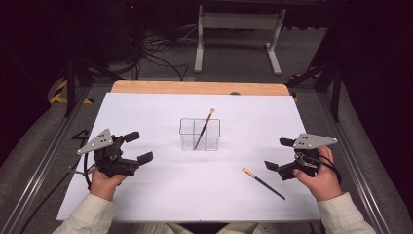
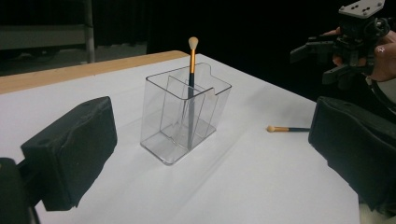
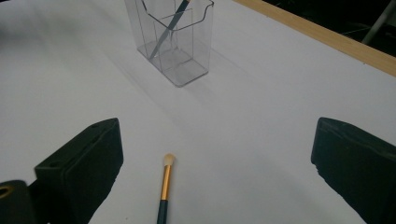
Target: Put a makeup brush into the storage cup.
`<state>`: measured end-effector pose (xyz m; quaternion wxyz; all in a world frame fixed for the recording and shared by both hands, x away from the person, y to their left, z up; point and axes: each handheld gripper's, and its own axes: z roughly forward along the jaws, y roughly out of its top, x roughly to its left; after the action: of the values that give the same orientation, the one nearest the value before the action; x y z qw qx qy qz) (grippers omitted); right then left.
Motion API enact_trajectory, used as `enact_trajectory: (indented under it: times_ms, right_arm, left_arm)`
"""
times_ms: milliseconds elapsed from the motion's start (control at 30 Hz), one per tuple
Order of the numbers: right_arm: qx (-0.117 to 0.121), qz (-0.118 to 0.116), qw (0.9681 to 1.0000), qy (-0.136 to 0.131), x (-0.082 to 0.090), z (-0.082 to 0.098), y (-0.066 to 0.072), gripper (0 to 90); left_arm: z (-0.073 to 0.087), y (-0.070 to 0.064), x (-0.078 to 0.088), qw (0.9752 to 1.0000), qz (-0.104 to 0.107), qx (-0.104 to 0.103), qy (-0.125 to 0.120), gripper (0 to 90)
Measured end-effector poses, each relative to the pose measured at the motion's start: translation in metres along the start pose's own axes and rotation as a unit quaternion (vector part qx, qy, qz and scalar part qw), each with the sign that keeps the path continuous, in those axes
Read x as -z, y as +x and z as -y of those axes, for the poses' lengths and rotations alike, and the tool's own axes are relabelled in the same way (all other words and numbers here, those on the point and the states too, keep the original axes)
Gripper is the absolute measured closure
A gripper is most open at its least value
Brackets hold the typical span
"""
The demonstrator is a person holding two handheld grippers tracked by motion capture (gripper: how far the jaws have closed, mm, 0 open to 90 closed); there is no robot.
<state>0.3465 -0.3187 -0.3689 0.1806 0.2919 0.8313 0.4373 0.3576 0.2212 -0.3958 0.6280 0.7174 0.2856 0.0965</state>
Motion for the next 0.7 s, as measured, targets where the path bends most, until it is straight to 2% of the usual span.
enact_trajectory:
  times_ms: [333, 700]
  right_arm:
    - [0.013, -0.004, 0.9988, 0.047, -0.004, -0.005, 0.004, 5.7]
    - [0.013, -0.012, 0.9951, 0.097, -0.011, -0.012, 0.008, 10.2]
  left_arm:
    - [0.001, 0.0, 0.0, 1.0, -0.005, -0.004, 0.003, 1.9]
    - [0.002, 0.001, 0.0, 1.0, -0.008, -0.002, 0.003, 1.9]
